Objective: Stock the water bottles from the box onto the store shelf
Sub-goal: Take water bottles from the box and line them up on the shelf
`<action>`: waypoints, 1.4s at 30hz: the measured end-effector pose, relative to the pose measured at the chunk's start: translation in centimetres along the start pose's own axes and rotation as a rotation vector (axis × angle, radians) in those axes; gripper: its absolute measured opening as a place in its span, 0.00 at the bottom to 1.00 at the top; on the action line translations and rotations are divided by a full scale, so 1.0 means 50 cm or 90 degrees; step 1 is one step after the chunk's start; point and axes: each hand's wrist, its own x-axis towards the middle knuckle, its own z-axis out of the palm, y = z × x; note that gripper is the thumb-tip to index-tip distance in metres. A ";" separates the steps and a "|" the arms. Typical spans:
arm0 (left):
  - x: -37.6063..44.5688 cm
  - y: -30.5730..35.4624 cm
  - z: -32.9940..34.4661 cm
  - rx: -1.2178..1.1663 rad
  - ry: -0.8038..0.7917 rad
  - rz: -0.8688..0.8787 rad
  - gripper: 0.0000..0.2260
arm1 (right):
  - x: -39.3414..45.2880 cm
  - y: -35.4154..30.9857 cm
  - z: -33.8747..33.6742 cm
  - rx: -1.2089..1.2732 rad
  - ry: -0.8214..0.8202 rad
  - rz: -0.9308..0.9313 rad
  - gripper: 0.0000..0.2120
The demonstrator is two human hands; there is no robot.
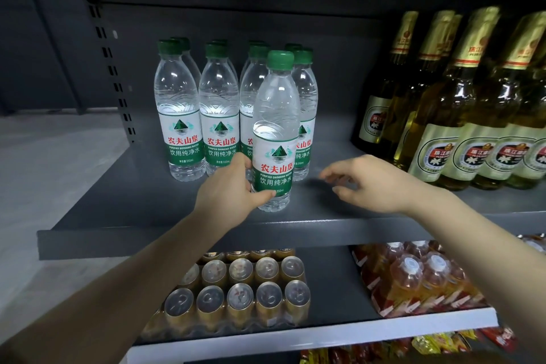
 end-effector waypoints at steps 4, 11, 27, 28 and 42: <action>0.005 0.015 0.011 0.003 -0.002 -0.004 0.25 | -0.005 0.012 0.002 0.007 0.004 0.009 0.16; 0.020 0.038 0.042 0.006 0.014 -0.020 0.27 | -0.017 0.033 -0.002 0.005 0.008 0.013 0.17; 0.031 0.063 0.068 -0.001 0.024 -0.022 0.25 | -0.023 0.051 -0.004 0.025 0.017 0.012 0.16; 0.031 0.064 0.070 0.001 0.023 -0.023 0.25 | -0.023 0.051 -0.003 0.026 0.018 0.012 0.16; -0.001 0.076 0.068 0.049 0.041 -0.019 0.15 | -0.046 0.053 -0.008 0.039 0.011 0.001 0.16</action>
